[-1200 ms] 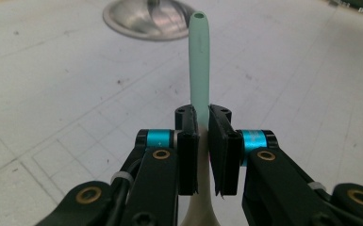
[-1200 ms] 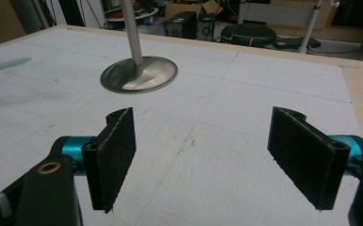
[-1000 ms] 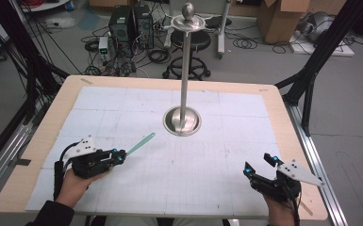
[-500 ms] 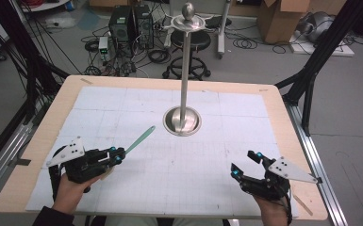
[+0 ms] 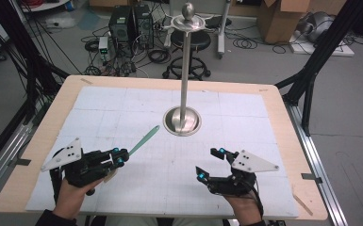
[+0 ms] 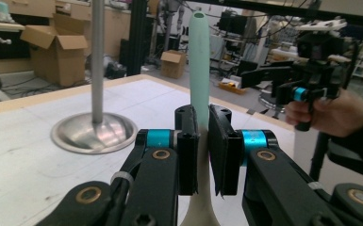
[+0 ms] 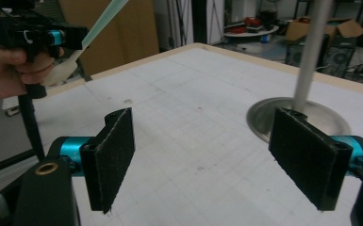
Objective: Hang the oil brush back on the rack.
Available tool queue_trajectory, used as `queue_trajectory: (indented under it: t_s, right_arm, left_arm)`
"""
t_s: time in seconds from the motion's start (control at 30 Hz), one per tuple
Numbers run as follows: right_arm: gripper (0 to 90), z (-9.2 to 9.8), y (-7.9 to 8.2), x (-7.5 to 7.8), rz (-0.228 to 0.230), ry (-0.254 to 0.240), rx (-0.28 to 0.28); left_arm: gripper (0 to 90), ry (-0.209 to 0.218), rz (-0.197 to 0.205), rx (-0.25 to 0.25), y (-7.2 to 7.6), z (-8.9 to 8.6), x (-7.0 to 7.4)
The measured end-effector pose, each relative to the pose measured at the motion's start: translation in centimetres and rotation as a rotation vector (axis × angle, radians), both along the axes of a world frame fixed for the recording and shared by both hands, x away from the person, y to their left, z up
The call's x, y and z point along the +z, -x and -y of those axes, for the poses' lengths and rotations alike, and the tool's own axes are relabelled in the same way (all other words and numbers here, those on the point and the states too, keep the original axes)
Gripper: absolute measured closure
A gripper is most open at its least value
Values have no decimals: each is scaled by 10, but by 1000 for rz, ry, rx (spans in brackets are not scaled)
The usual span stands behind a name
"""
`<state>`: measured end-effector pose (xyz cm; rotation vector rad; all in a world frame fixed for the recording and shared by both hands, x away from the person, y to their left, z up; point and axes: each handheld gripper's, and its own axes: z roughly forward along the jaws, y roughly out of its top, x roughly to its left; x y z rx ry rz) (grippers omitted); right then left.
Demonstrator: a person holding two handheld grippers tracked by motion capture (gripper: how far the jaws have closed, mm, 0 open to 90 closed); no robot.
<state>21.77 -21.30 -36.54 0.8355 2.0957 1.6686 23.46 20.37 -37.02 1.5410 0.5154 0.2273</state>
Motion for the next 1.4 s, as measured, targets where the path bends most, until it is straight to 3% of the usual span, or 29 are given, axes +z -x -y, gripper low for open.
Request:
queue_trajectory:
  t_s: [0.3,0.53,0.67,1.17,1.4]
  right_arm:
    - [221,-30,-7,6,-1,-24,106]
    - [222,-44,-9,14,-1,-100,240]
    - [237,-49,-7,17,9,-116,294]
    - [358,-59,-4,24,23,-163,360]
    - [488,-61,-5,29,21,-182,377]
  left_arm:
    - [817,14,1,-51,7,17,1]
    - [817,13,32,-122,13,31,2]
    - [816,9,50,-157,16,37,4]
    - [816,-8,47,-195,21,53,-1]
    - [815,-20,41,-195,21,55,-4]
